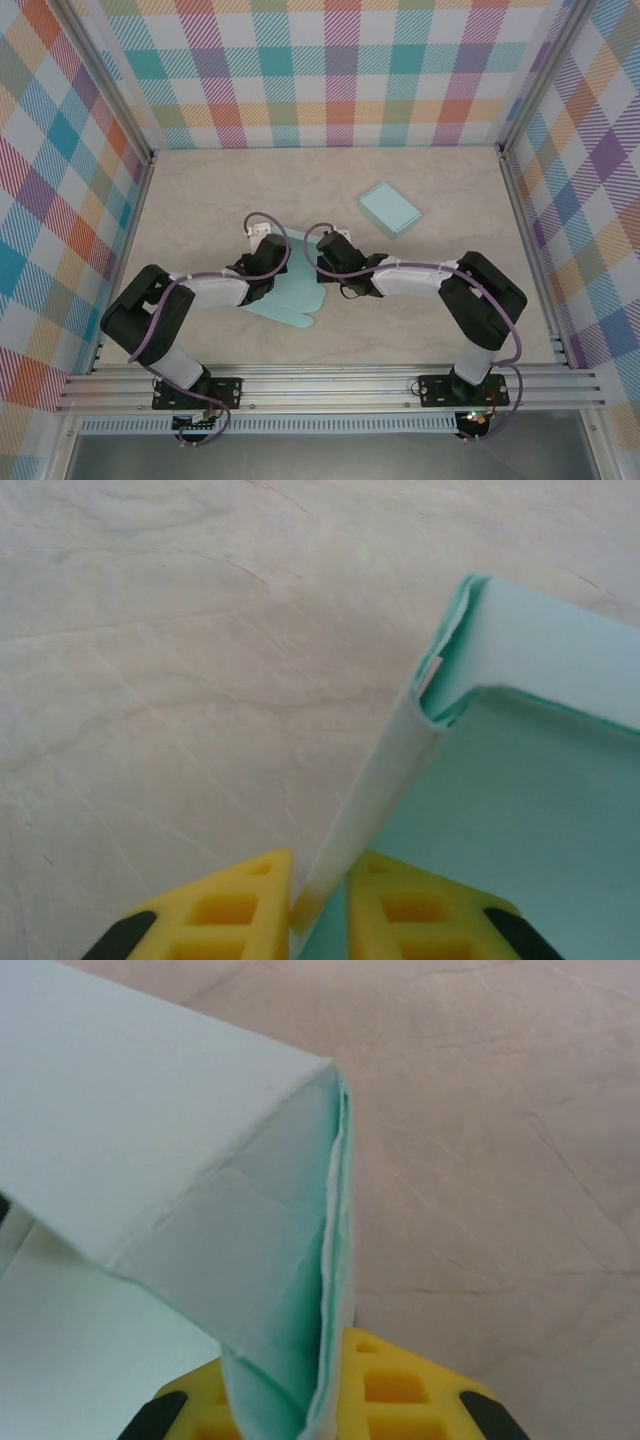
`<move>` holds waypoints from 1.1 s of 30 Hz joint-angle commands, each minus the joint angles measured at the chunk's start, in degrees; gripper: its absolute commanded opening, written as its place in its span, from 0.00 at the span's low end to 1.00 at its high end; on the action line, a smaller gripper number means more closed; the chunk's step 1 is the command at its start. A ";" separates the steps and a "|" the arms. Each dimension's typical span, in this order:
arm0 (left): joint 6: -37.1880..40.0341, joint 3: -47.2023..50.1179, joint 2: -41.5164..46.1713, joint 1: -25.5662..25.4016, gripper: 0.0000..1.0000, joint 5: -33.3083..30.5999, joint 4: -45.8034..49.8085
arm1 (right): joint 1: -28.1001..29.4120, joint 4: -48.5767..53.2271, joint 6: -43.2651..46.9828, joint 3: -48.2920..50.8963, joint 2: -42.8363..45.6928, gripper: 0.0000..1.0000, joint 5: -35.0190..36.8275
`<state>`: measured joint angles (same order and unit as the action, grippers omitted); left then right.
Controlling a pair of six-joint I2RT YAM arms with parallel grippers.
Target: Fold the paper box
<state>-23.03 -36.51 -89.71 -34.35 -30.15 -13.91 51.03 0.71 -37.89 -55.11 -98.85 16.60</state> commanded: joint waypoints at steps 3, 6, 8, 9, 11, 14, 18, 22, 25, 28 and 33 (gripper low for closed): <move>6.78 4.28 6.24 1.48 0.15 5.12 0.35 | 0.04 10.59 -0.87 -1.66 4.83 0.00 -1.47; 7.64 5.95 8.52 1.48 0.19 6.10 0.42 | 0.04 10.83 -0.48 -1.66 6.43 0.00 -2.33; 7.95 6.56 9.66 1.48 0.20 6.90 0.73 | 0.04 11.07 -0.32 -1.74 6.99 0.00 -3.02; 8.15 6.79 10.12 1.48 0.20 7.63 0.88 | 0.04 11.31 -0.29 -1.84 7.15 0.00 -3.32; 8.09 7.15 10.76 1.48 0.22 8.25 1.46 | 0.04 11.62 -0.34 -1.93 7.27 0.00 -3.68; 8.00 7.42 11.14 1.48 0.22 7.09 3.28 | 0.04 11.77 -0.73 -1.62 7.57 0.00 -4.11; 7.80 7.32 11.31 1.37 0.23 4.58 5.63 | 0.04 11.20 -1.48 -1.06 8.22 0.00 -5.07; 5.51 5.94 11.16 1.05 0.25 1.01 8.53 | 0.03 10.81 -2.01 -0.83 8.50 0.00 -5.50; 4.14 5.57 12.07 0.38 0.36 0.37 8.91 | 0.04 11.62 -2.19 -0.92 8.41 0.00 -4.23; 3.66 5.51 13.65 -0.18 0.38 1.08 8.97 | 0.04 12.27 -2.36 -0.96 8.07 0.00 -3.10; 2.89 4.96 16.01 -0.46 0.29 0.42 11.19 | 0.00 12.90 -3.24 -1.14 7.45 0.00 -1.57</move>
<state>-18.83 -30.63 -75.31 -35.22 -24.21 -6.96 51.09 10.39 -40.10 -55.61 -93.25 12.99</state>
